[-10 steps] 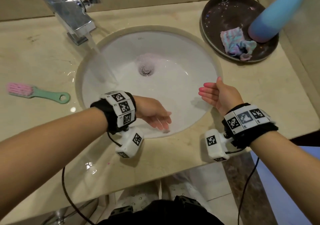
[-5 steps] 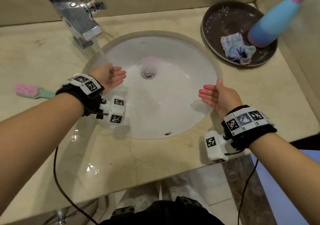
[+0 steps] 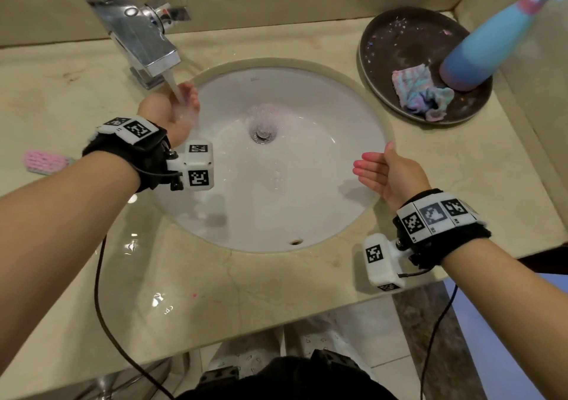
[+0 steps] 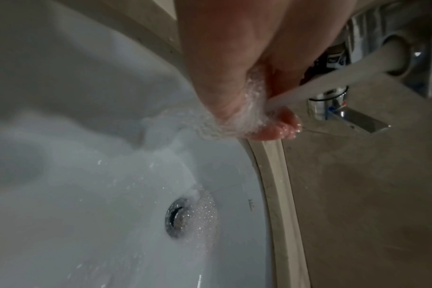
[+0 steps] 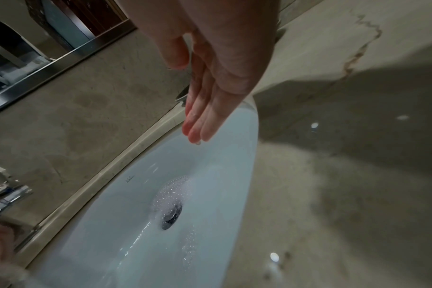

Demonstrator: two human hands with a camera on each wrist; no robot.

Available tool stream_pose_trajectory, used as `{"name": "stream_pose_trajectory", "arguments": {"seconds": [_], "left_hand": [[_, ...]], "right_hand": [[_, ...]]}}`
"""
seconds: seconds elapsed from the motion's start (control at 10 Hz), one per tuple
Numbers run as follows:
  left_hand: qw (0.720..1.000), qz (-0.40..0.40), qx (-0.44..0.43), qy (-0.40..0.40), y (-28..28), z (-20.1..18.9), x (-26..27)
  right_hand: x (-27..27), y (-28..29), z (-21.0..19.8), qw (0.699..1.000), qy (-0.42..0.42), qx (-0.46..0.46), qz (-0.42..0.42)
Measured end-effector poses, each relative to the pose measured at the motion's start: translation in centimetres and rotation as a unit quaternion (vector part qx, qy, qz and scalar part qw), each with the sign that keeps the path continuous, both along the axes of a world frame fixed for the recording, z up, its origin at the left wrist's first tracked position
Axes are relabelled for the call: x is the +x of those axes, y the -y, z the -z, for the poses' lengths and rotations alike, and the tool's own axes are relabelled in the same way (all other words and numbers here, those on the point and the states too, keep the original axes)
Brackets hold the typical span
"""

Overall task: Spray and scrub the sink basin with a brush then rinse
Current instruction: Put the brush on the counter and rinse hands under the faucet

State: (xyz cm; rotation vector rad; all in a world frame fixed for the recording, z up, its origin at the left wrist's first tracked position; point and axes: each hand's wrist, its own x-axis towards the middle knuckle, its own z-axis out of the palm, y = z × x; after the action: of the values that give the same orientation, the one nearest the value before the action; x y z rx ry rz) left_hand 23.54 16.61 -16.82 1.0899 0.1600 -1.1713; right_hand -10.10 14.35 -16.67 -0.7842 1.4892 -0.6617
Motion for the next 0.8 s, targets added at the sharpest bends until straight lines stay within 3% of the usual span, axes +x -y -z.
{"name": "stream_pose_trajectory", "arguments": {"seconds": [0.1,0.2,0.3,0.4,0.5,0.6,0.7,0.8], "left_hand": [[0.998,-0.029,-0.024,-0.054,0.4,0.0,0.2],[0.998,-0.034,-0.025,-0.044,0.6,-0.1,-0.6],[0.997,0.074,-0.002,0.015,-0.1,0.2,-2.0],[0.977,0.203,0.045,0.053,-0.8,1.2,-3.9],[0.948,0.293,0.099,0.079,-0.8,1.5,-6.7],[0.875,0.456,0.133,0.089,-1.6,1.9,-9.2],[0.797,0.570,0.155,0.127,-2.1,2.1,-10.3],[0.807,0.535,0.177,0.180,-1.8,2.4,-9.1]], "right_hand": [[-0.1,0.2,0.1,1.000,0.000,0.002,0.000],[-0.2,0.4,0.1,1.000,0.000,0.000,-0.001],[-0.2,0.5,0.1,1.000,0.000,-0.002,0.000],[-0.1,0.6,0.2,1.000,-0.001,0.000,-0.001],[-0.1,0.4,0.2,1.000,-0.001,0.000,0.000],[-0.1,0.3,0.2,1.000,-0.001,0.002,0.000],[-0.1,0.5,0.2,1.000,-0.004,0.002,0.000],[-0.1,0.7,0.1,1.000,-0.004,0.000,0.002]]}}
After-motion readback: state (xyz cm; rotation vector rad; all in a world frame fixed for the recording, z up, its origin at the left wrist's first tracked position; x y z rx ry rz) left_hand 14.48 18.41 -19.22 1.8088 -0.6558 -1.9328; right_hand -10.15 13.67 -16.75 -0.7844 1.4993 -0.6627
